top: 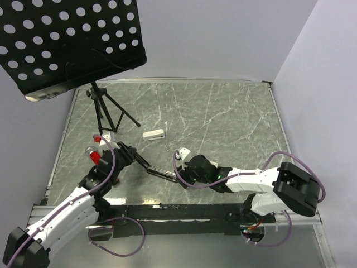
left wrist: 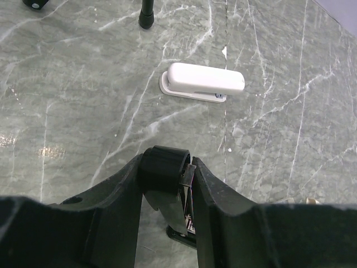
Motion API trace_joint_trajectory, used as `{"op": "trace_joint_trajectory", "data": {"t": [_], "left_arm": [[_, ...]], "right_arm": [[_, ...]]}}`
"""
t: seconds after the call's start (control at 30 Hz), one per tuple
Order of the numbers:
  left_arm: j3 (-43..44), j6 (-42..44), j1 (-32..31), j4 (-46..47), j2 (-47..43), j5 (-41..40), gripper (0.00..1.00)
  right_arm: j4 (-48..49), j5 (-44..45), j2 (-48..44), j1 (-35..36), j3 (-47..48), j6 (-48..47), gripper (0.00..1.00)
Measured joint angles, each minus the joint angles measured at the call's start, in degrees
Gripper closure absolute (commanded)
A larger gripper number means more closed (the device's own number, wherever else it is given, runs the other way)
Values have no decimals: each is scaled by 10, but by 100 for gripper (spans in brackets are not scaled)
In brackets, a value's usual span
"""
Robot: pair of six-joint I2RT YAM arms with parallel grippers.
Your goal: Load the staples into the stapler
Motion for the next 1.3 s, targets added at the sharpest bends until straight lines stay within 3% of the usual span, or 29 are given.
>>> {"op": "trace_joint_trajectory", "data": {"t": [0.23, 0.67, 0.97, 1.17, 1.3], "left_arm": [[0, 9, -6, -2, -7, -1, 99], [8, 32, -29, -1, -4, 2, 99], [10, 99, -152, 55, 16, -65, 93], [11, 141, -251, 102, 52, -143, 84], [21, 162, -292, 116, 84, -181, 73]], "right_arm": [[54, -17, 34, 0, 2, -7, 51], [67, -47, 72, -1, 9, -24, 85], [52, -52, 71, -1, 14, -32, 88], [35, -51, 69, -1, 20, -33, 88], [33, -52, 69, -1, 20, -33, 88]]}}
